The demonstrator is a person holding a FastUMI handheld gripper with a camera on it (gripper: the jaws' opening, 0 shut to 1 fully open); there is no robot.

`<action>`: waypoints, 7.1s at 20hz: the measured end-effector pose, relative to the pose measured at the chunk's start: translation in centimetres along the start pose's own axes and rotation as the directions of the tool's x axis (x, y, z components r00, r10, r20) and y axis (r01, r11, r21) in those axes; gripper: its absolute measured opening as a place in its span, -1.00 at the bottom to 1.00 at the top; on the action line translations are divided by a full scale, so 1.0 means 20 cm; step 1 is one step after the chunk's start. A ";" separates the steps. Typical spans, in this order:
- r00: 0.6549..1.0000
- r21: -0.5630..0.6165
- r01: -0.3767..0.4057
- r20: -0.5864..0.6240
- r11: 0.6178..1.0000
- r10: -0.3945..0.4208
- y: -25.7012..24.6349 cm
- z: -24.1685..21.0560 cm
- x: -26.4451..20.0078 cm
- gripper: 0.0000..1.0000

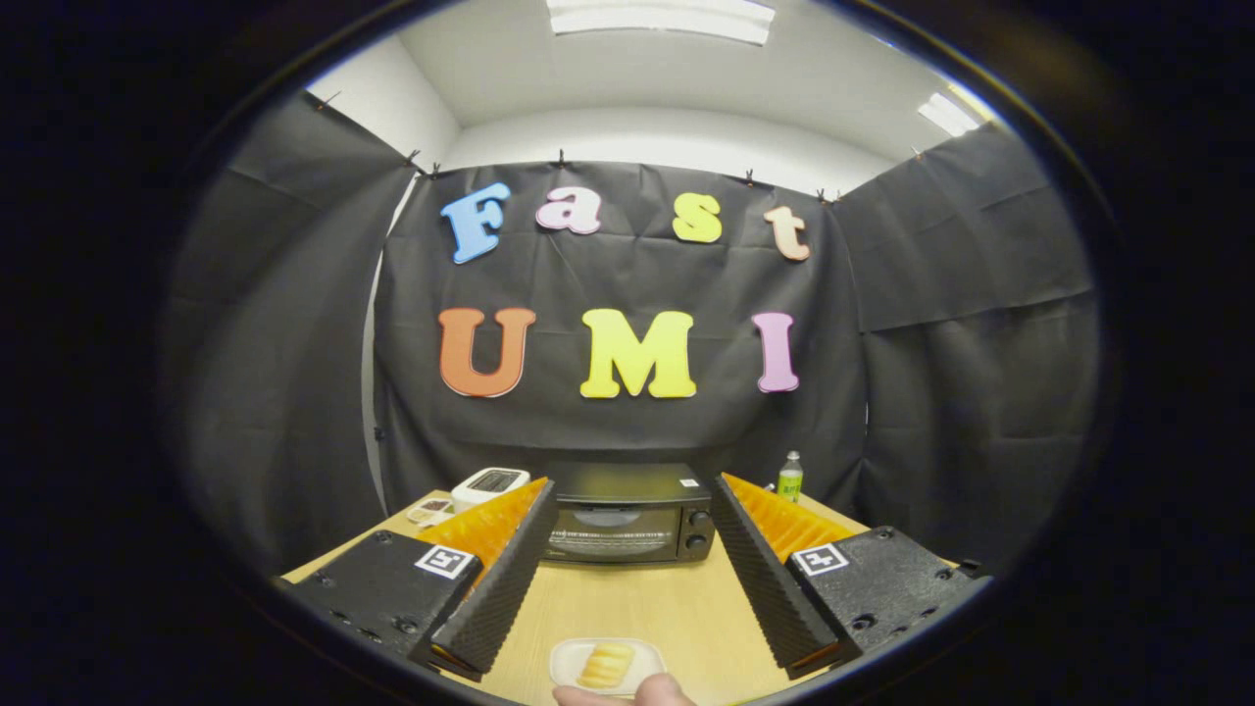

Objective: Open the toaster oven, put the food inside, and close the toaster oven door.

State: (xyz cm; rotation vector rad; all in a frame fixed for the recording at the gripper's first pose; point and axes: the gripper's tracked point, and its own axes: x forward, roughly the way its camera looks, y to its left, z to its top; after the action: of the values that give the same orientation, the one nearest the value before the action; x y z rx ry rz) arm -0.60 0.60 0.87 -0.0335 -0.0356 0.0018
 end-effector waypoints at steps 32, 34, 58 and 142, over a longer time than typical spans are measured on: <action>0.992 0.059 -0.122 -0.019 0.991 0.124 -0.13 -0.12 0.33 1.00; 0.991 0.058 -0.129 -0.014 0.990 0.130 -0.11 -0.13 0.43 1.00; 0.965 -0.001 -0.109 -0.241 0.994 0.105 0.13 -0.91 1.67 1.00; 0.753 0.268 0.004 -0.634 0.963 0.174 0.13 -1.47 0.20 -0.20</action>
State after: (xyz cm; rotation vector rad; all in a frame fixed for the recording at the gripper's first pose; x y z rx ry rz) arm 4.37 2.23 -28.36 0.2259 0.6793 0.0880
